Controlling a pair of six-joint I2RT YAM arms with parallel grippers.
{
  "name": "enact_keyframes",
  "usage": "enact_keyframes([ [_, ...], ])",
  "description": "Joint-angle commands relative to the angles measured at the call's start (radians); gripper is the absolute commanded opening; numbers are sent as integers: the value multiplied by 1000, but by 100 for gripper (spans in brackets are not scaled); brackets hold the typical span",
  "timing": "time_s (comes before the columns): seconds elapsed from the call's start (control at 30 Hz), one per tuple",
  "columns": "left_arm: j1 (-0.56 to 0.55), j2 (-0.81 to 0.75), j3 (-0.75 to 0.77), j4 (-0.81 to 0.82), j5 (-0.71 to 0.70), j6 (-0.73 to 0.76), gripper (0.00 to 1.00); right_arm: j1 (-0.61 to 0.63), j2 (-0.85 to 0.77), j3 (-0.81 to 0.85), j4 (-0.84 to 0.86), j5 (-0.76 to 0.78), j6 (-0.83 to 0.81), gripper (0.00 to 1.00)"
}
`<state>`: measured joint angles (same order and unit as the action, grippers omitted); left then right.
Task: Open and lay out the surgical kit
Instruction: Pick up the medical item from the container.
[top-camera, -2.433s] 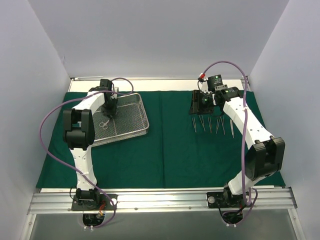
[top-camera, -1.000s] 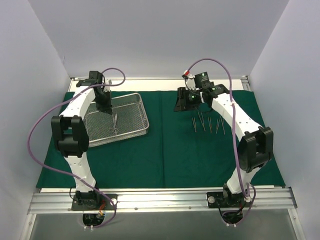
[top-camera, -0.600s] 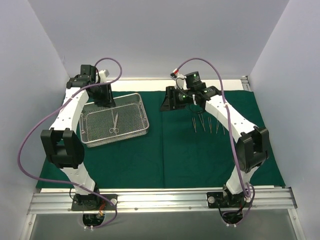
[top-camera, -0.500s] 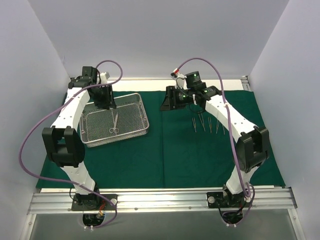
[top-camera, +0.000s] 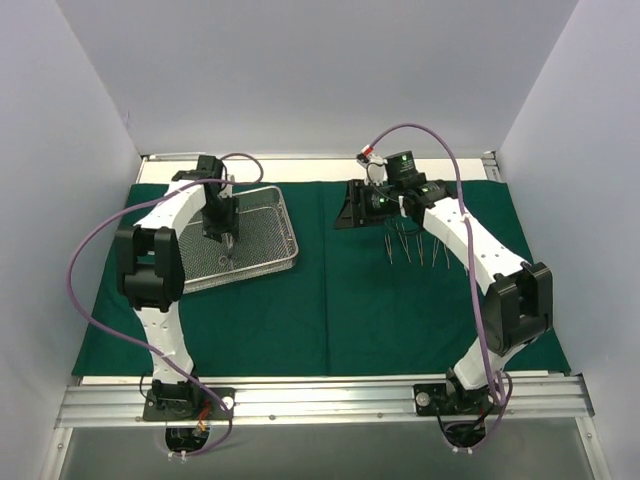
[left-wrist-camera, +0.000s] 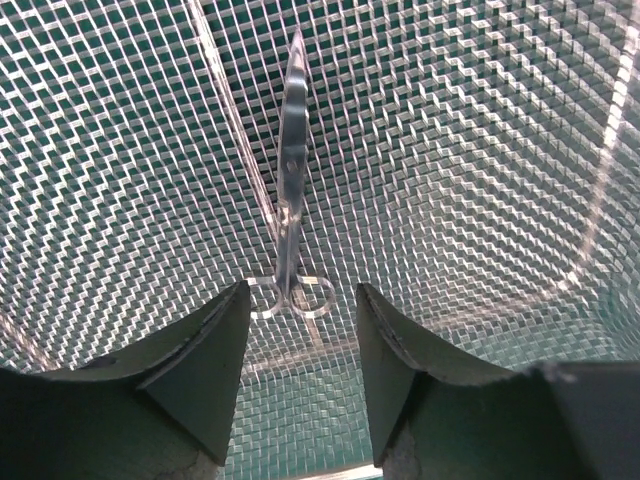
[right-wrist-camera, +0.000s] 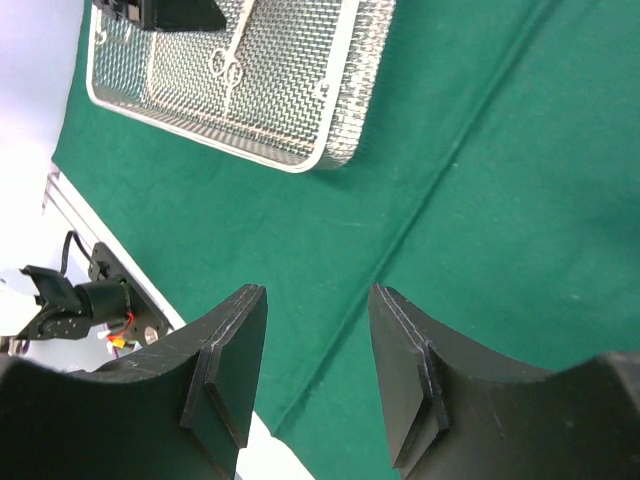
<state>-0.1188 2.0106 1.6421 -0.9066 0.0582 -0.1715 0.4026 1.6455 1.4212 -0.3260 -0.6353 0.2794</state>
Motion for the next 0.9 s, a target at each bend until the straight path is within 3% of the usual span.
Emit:
enact_keyframes([
  [0.0, -12, 39, 12, 71, -75, -8, 56, -28, -53, -21, -2, 2, -13, 45],
  [0.37, -12, 240, 65, 22, -92, -23, 54, -85, -52, -27, -27, -17, -32, 45],
  [0.5, -12, 266, 79, 9, -61, -8, 35, -90, -59, -27, -34, -10, -42, 45],
  [0.6, -9, 286, 105, -21, -58, 7, 30, -90, -62, -27, -36, -6, -43, 45],
  [0.8, 1, 300, 130, -37, -9, 29, 3, -90, -67, -25, -35, 9, -39, 45],
  [0.87, 7, 292, 137, -37, -11, 30, 2, -91, -67, -24, -35, 9, -37, 45],
])
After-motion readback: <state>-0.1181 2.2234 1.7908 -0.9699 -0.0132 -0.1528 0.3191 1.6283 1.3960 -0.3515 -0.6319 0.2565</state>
